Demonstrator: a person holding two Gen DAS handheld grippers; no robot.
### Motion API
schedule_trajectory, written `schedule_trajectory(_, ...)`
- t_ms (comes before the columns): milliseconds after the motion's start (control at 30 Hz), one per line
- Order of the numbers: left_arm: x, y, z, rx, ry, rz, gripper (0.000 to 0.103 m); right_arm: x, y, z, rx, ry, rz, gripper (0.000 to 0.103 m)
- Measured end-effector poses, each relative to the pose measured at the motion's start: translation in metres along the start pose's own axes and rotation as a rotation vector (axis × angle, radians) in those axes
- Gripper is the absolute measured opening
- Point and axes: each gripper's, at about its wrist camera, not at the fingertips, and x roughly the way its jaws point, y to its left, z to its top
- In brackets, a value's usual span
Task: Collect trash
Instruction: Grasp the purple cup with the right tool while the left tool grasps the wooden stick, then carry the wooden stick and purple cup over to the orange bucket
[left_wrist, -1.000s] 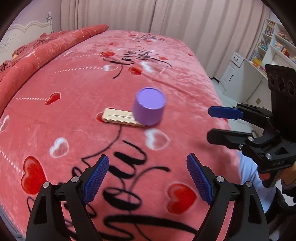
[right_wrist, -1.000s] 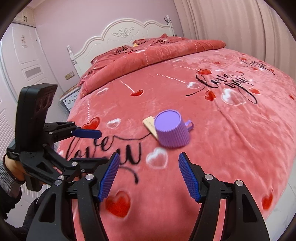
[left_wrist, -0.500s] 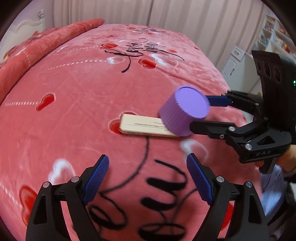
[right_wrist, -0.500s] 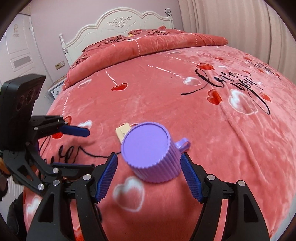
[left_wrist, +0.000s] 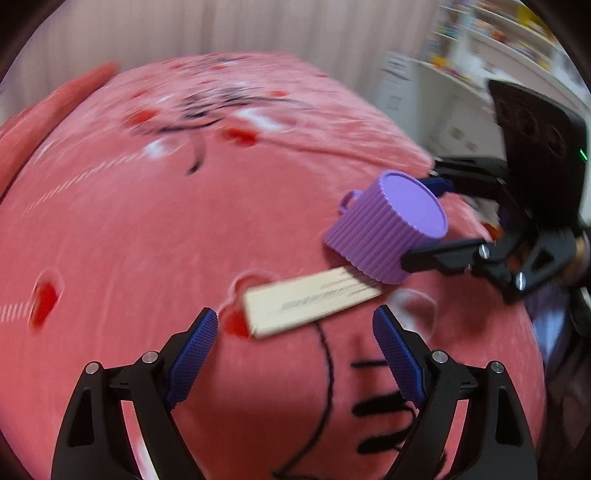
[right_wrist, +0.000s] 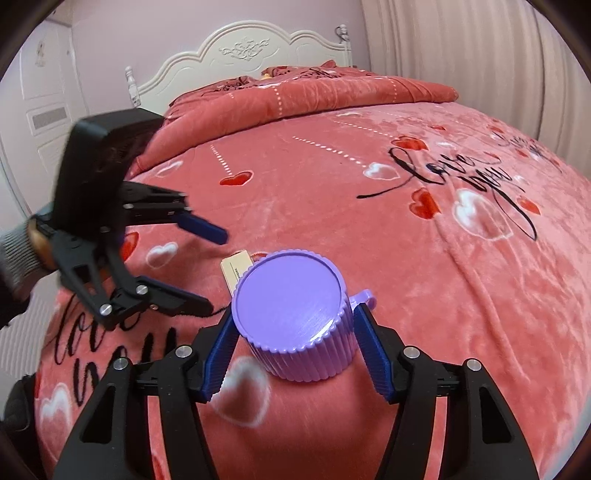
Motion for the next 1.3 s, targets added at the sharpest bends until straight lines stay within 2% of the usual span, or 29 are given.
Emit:
schedule_trajectory(100,0.009,0.003,0.009,0.145,0.026,-0.074,0.085,-0.014,-0.006,-0.003,0.028,-0.010,-0.014,0.062)
schedule_trajectory(167,0.016,0.005,0.014,0.218,0.049,-0.086,0.085,-0.024,-0.010,-0.007,0.051,-0.014,-0.022,0.062)
schedule_trajectory(300,0.023,0.007,0.022,0.252,0.050,-0.186,0.085,-0.036,-0.014,-0.013,0.084,-0.021,-0.033,0.062)
schedule_trajectory(400,0.036,-0.002,0.013,0.279,0.114,-0.183,0.074,-0.039,-0.016,-0.014,0.095,-0.027,-0.035,0.062)
schedule_trajectory(433,0.037,-0.005,0.010,0.285,0.118,-0.169,0.073,-0.040,-0.016,-0.014,0.095,-0.032,-0.037,0.062)
schedule_trajectory(467,0.035,-0.004,0.009,0.268,0.114,-0.163,0.072,-0.041,-0.016,-0.014,0.096,-0.035,-0.035,0.062)
schedule_trajectory(533,0.030,0.001,0.008,0.186,0.096,-0.160,0.057,-0.042,-0.016,-0.014,0.097,-0.039,-0.027,0.062)
schedule_trajectory(633,0.025,-0.003,0.003,0.143,0.094,-0.112,0.044,-0.044,-0.011,-0.015,0.090,-0.040,-0.016,0.062)
schedule_trajectory(733,0.017,-0.011,-0.006,0.094,0.102,-0.049,0.039,-0.047,-0.009,-0.018,0.089,-0.038,-0.008,0.062)
schedule_trajectory(800,0.015,-0.015,-0.007,0.045,0.100,-0.048,0.038,-0.048,-0.007,-0.021,0.088,-0.031,-0.006,0.062)
schedule_trajectory(867,0.016,-0.017,-0.008,0.006,0.115,-0.006,0.035,-0.051,-0.005,-0.023,0.087,-0.029,0.001,0.062)
schedule_trajectory(933,0.012,-0.020,-0.012,-0.051,0.106,0.006,0.033,-0.055,-0.003,-0.025,0.085,-0.025,0.002,0.062)
schedule_trajectory(1300,-0.008,-0.085,-0.034,-0.092,0.092,0.023,0.031,-0.093,0.013,-0.046,0.045,-0.022,0.035,0.062)
